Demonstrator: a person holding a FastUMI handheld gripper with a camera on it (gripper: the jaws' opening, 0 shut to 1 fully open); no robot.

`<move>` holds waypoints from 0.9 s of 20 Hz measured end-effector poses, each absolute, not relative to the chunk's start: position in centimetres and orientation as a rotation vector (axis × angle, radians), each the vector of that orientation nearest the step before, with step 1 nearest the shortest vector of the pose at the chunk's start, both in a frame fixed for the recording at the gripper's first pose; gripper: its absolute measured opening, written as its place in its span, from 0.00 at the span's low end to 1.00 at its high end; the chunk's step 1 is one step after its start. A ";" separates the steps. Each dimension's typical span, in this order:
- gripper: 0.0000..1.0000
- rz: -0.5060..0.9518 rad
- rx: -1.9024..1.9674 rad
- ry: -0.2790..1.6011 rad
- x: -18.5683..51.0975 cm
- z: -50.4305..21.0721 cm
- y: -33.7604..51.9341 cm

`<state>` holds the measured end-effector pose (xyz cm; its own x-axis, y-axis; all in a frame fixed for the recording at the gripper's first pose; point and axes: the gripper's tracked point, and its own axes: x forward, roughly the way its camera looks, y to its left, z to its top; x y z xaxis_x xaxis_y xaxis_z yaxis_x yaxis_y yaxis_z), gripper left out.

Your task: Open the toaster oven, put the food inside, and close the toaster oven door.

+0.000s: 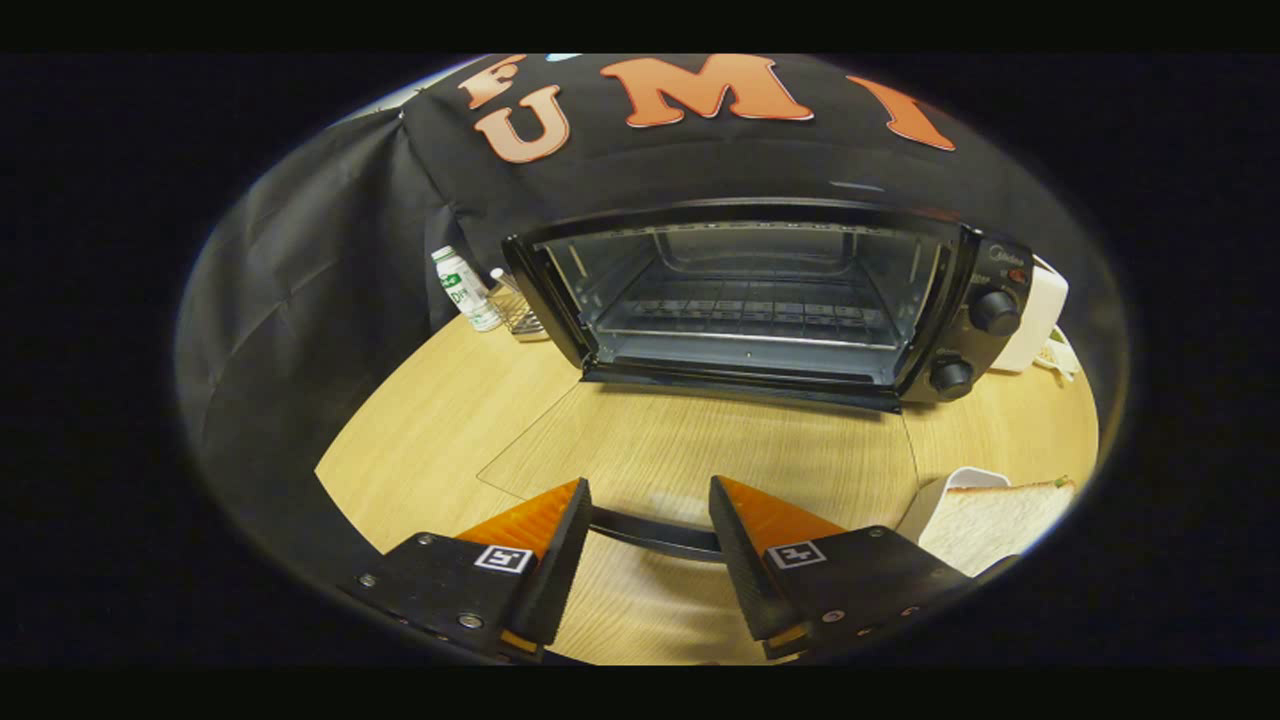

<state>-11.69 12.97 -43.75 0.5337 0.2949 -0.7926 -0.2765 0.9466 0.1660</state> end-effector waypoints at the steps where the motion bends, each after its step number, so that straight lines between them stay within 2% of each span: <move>1: 0.70 0.342 -0.005 0.957 -11.8 -44.4 12.8; 9: 0.68 0.310 -0.027 0.958 -10.7 -44.7 11.6; 12: 0.73 0.285 -0.041 0.925 -10.7 -42.3 9.9; 14: 0.81 0.282 -0.058 0.864 -10.5 -39.7 8.8; 18: 0.88 0.266 -0.091 0.765 -10.2 -34.8 6.1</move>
